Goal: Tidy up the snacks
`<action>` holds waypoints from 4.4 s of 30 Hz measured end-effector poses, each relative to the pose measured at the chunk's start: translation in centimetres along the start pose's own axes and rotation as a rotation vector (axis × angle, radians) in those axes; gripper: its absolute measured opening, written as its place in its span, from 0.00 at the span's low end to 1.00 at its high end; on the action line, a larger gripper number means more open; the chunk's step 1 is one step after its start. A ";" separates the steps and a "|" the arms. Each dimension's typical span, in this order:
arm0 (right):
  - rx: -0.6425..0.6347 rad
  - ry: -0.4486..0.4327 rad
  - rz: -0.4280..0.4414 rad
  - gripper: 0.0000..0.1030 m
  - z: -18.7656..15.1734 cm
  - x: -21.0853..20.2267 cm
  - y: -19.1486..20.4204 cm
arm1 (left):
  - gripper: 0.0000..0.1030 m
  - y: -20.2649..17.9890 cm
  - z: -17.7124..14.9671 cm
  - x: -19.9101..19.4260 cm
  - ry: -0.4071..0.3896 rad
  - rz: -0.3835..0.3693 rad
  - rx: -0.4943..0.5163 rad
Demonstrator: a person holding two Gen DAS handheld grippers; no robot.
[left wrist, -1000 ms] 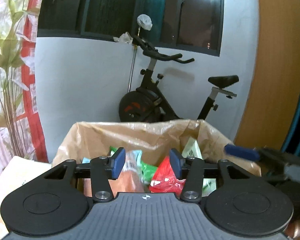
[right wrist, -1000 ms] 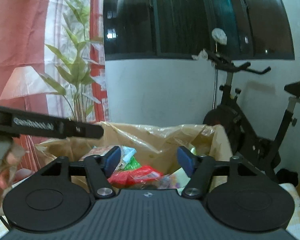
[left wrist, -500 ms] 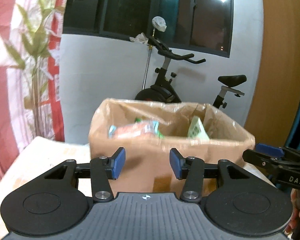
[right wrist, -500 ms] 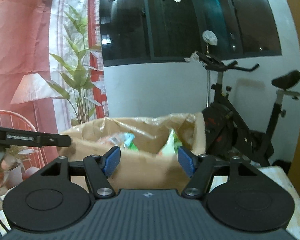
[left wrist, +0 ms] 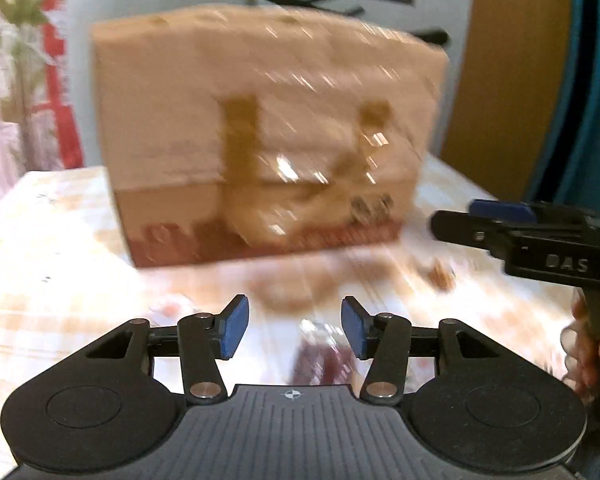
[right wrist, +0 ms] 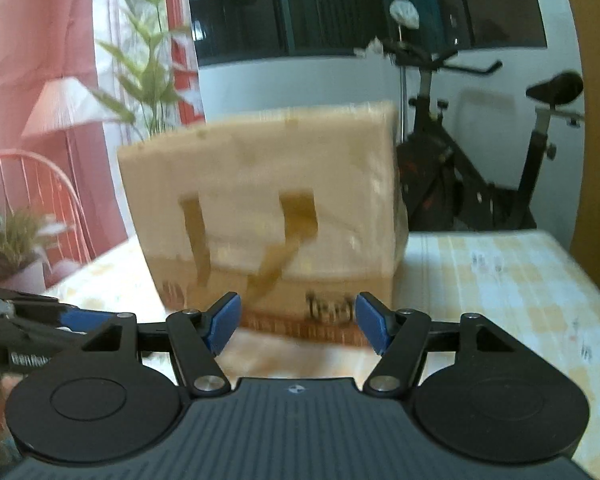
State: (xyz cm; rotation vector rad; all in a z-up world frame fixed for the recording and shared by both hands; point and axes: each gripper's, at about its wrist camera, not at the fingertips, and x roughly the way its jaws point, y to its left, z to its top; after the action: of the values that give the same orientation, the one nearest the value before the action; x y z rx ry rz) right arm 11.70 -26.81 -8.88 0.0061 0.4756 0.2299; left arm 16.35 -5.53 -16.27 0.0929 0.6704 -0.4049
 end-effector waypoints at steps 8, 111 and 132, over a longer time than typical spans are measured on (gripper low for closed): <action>0.016 0.101 -0.025 0.65 -3.1 0.9 -0.7 | 0.62 -0.8 -1.8 2.1 0.095 -0.073 0.025; -0.077 -0.099 0.024 0.79 16.6 5.9 -0.3 | 0.93 5.1 20.5 -3.7 -0.334 0.263 -0.023; -0.050 -0.150 0.001 1.00 18.6 -5.0 4.5 | 0.96 2.7 18.1 -15.9 -0.381 0.306 -0.006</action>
State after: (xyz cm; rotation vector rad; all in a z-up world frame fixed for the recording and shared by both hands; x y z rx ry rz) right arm 14.85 -22.65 10.16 -0.0254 0.3200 0.2400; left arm 16.72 -1.52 7.63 0.1071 0.2739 -0.1182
